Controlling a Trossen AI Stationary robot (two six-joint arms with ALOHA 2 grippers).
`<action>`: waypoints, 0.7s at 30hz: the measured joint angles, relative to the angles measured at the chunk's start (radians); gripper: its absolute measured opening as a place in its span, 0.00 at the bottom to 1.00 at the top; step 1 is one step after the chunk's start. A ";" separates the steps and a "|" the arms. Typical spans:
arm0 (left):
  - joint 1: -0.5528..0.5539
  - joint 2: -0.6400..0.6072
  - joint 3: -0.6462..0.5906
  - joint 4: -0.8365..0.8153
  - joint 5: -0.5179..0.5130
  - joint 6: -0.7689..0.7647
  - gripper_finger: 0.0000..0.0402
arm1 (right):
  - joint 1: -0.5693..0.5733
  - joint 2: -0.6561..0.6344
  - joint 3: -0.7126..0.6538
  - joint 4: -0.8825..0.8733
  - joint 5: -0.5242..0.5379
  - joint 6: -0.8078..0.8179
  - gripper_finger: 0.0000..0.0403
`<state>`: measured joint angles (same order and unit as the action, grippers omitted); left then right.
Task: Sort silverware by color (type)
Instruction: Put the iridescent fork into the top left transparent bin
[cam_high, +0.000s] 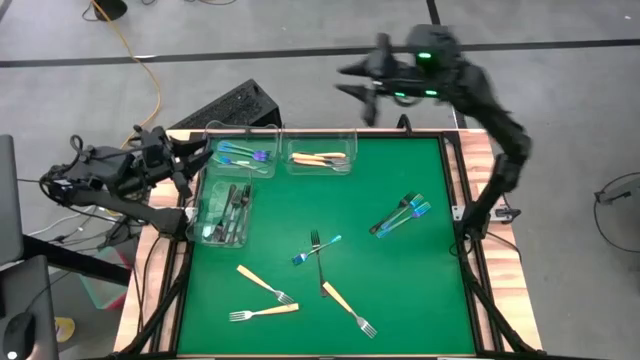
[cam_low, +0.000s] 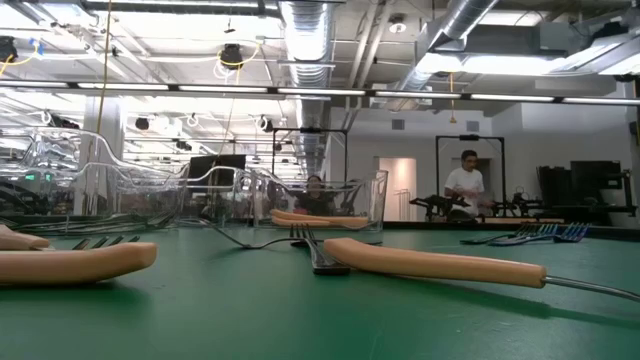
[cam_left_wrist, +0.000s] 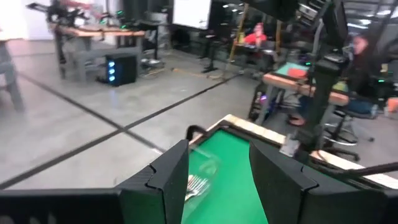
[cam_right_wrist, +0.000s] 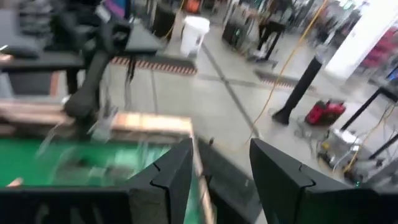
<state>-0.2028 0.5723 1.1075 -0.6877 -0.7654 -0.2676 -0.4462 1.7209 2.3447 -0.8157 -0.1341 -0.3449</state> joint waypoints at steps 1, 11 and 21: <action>0.000 -0.001 -0.006 0.019 0.002 0.010 0.38 | -0.001 -0.030 0.001 -0.064 0.000 -0.003 0.44; 0.000 -0.091 -0.388 0.605 0.084 0.079 0.38 | -0.038 -0.277 -0.016 -0.592 0.035 0.072 0.44; 0.000 -0.095 -0.567 0.843 0.130 -0.047 0.38 | 0.029 -0.639 -0.510 -0.666 0.142 0.339 0.44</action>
<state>-0.2028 0.4778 0.5406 0.1551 -0.6358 -0.3142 -0.4170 1.0821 1.8347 -1.4819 0.0076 -0.0057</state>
